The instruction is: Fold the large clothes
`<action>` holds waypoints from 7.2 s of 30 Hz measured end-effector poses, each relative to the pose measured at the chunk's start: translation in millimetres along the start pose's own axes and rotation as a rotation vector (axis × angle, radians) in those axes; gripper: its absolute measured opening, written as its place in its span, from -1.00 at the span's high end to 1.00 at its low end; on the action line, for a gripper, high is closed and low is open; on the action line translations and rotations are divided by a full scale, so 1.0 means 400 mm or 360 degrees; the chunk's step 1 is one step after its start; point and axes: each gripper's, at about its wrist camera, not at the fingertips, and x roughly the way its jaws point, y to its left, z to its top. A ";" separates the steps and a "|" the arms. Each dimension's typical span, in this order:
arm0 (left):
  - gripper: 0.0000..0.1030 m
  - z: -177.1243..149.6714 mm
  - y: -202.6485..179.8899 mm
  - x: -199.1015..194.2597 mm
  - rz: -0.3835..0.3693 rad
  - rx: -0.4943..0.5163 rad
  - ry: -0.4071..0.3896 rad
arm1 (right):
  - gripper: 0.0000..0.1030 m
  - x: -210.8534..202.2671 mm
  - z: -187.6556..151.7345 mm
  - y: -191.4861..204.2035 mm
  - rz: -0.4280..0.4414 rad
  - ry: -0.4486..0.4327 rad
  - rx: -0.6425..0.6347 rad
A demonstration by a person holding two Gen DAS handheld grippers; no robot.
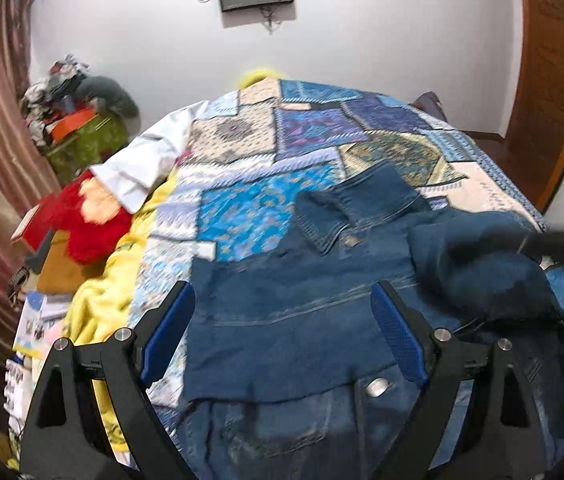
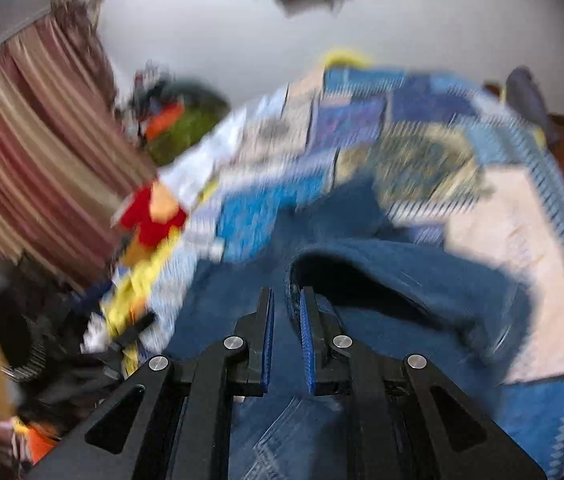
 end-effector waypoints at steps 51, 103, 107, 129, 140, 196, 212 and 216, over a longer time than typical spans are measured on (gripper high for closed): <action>0.76 0.159 -0.160 0.143 -0.0014 0.0198 -0.0042 | 0.79 -0.148 -0.080 -0.307 -0.0435 0.0017 -0.0019; 0.06 -0.185 0.190 0.320 0.0084 -0.0120 0.0467 | 0.78 0.016 -0.116 -0.247 -0.0668 0.0163 -0.0248; -0.22 -0.235 0.208 0.324 0.0094 -0.0157 0.0502 | 0.78 0.010 -0.139 -0.242 -0.0819 0.0144 -0.0344; -0.52 -0.109 0.363 0.231 -0.0025 -0.0408 0.0391 | -0.34 -0.094 -0.056 -0.379 -0.0465 0.0070 0.0147; -0.46 -0.011 0.342 0.557 -0.0249 -0.0410 0.0676 | -0.32 0.027 0.043 -0.482 -0.0286 0.0148 0.0394; 0.05 0.115 0.455 0.475 0.0255 -0.0279 0.0401 | -0.25 0.202 0.332 -0.276 -0.0635 0.0000 -0.0215; -0.55 0.110 0.326 0.004 0.0046 -0.0175 -0.0027 | -0.87 -0.169 0.176 -0.021 -0.0343 -0.0283 -0.0287; -0.73 0.059 0.310 -0.061 0.0009 -0.0179 -0.0042 | -0.92 -0.212 0.106 0.009 -0.0305 -0.0286 -0.0295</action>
